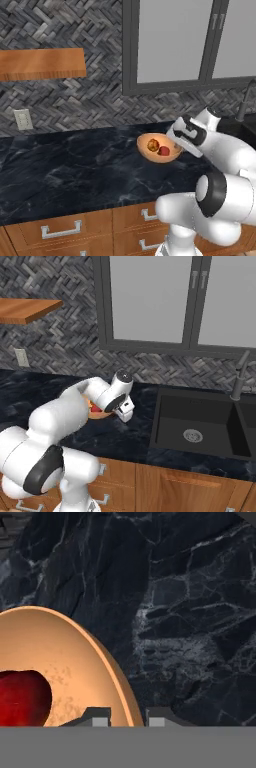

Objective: Dump the bell pepper and peach from the bowl so the bowl can be washed. Place the bowl in the sink after clearing the leftovers.

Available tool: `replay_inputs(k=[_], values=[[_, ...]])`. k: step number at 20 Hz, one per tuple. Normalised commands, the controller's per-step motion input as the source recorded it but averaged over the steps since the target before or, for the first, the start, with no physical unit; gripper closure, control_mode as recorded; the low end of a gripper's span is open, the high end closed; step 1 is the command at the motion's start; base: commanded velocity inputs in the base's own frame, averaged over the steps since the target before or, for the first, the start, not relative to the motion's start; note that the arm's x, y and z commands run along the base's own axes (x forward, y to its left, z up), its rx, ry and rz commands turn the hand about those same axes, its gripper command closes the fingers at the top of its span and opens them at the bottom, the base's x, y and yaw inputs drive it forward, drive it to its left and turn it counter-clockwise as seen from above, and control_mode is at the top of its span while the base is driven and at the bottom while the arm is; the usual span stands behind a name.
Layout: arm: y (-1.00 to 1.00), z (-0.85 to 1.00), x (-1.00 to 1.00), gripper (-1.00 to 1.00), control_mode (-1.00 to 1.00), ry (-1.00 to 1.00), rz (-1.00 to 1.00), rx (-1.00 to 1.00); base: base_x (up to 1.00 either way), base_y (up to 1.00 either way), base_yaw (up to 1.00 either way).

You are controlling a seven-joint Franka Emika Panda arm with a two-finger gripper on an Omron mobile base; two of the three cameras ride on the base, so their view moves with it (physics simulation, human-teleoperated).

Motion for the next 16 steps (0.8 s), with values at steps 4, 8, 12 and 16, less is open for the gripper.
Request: replay_inputs(k=[4, 8, 12, 16], values=[[0.00, 0.97, -0.73, 1.00, -1.00, -0.17, 0.00, 0.00, 0.00, 0.00, 0.00], [0.00, 0.75, -0.77, 1.00, -1.00, -0.12, 0.00, 0.00, 0.00, 0.00, 0.00], [0.03, 0.11, -0.24, 1.00, -1.00, -0.01, 0.00, 0.00, 0.00, 0.00, 0.00], [0.00, 0.00, 0.00, 1.00, -1.00, 0.00, 0.00, 0.00, 0.00, 0.00, 0.00]])
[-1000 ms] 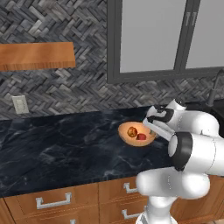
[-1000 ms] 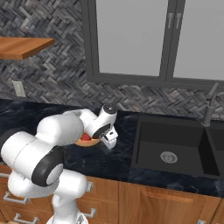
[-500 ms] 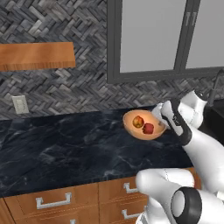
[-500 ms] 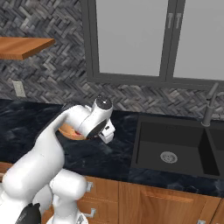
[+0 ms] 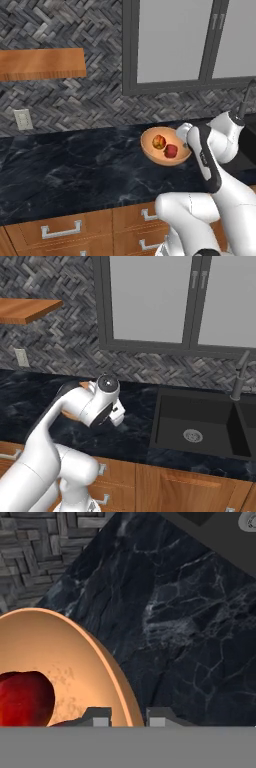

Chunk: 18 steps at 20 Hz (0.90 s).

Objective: Dump the bell pepper and peach from the bowl so the bowl can be washed. Place the bowl in the sink after clearing the leftovers.

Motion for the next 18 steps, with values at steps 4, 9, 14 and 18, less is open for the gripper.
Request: replay_inputs(k=[4, 9, 14, 18], values=[[-0.03, 0.00, -0.12, 1.00, -1.00, 0.00, 0.00, 0.00, 0.00, 0.00, 0.00], [0.00, 0.00, 0.00, 1.00, 1.00, 0.00, 0.00, 0.00, -0.15, -0.62, -0.03], [0.00, 0.00, 0.00, 1.00, 1.00, 0.00, 0.00, 0.00, 0.00, -0.95, -0.05], [0.00, 0.00, 0.00, 1.00, 1.00, 0.00, 0.00, 0.00, -0.03, -1.00, -0.01]])
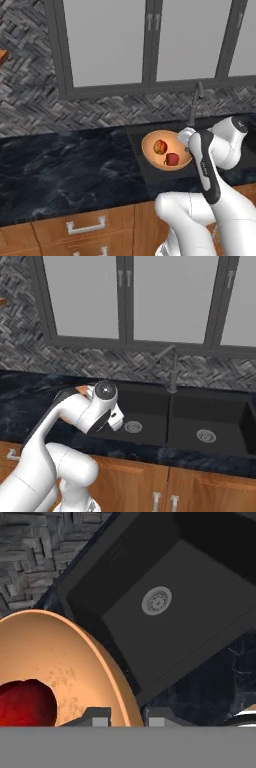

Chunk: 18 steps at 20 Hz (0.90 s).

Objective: Dump the bell pepper and peach from the bowl so the bowl can be washed. Place the bowl in the sink after clearing the leftovers.

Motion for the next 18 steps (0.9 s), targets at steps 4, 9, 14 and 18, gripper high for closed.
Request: replay_inputs(k=[4, 9, 14, 18], values=[[0.00, 0.00, 0.00, 1.00, 1.00, 0.00, 0.00, 0.00, 0.00, -1.00, -0.01], [0.00, 0.00, 0.00, 1.00, 1.00, 0.00, 0.00, 0.00, 0.03, -0.70, -0.01], [0.00, 0.00, 0.00, 1.00, 1.00, 0.00, 0.00, 0.00, 0.06, -0.63, -0.01], [0.00, 0.00, 0.00, 1.00, 1.00, 0.00, 0.00, 0.00, 0.13, -0.28, -0.06]])
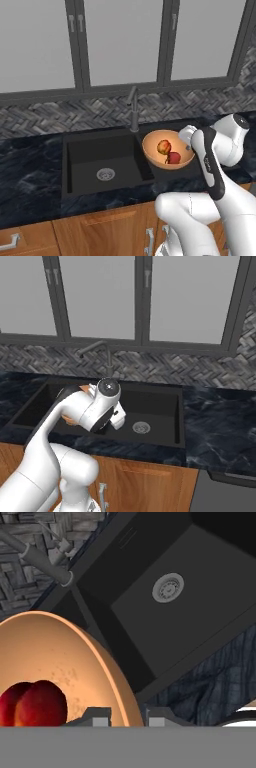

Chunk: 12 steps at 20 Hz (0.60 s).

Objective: Dump the bell pepper and peach from the bowl so the bowl can be washed. Place the bowl in the sink after clearing the leftovers.

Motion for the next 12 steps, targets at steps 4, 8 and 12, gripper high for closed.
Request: replay_inputs(k=[4, 8, 12], values=[[0.00, 0.00, 0.00, 1.00, 1.00, 0.00, 0.00, 0.00, 0.10, -0.04, -0.02], [0.01, 0.00, 0.00, 1.00, -1.00, 0.00, 0.00, 0.00, 0.04, 0.00, 0.00], [0.61, 0.00, 0.00, 1.00, -1.00, 0.00, 0.00, -0.01, 0.00, 0.00, 0.00]])
